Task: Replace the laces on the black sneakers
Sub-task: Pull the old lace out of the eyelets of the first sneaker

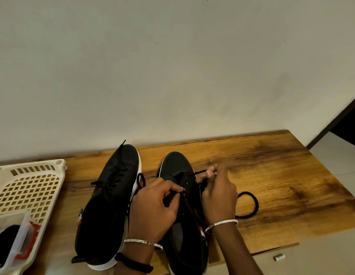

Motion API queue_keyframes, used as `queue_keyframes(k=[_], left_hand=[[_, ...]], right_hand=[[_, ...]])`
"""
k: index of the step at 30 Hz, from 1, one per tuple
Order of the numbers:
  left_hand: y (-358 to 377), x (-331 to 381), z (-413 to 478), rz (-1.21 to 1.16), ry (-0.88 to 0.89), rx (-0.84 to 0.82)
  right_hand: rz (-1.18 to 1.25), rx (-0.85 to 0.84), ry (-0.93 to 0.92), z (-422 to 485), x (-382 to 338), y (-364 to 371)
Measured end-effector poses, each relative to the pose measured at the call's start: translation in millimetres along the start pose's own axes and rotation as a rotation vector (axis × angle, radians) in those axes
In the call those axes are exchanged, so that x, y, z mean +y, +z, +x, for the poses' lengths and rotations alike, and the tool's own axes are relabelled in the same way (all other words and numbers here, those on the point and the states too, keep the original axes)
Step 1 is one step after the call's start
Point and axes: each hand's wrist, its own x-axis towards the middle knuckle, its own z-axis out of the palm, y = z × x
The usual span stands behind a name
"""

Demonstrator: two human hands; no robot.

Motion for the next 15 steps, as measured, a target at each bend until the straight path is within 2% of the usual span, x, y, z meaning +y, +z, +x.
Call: queue_keyframes(k=[5, 7, 9, 12, 15], left_hand=[[-1, 1, 0, -0.006, 0.001, -0.003], [-1, 1, 1, -0.001, 0.002, -0.003], [0, 0, 1, 0.004, 0.003, -0.003], [-1, 0, 0, 0.008, 0.003, -0.009], [-1, 0, 1, 0.013, 0.008, -0.009]], right_hand=[[0.246, 0.002, 0.347, 3, 9, 2], [0.258, -0.003, 0.387, 4, 10, 2], [0.199, -0.049, 0.293, 4, 6, -2], [-0.019, -0.107, 0.026, 1, 0, -6], [-0.216, -0.2, -0.129, -2, -8, -4]])
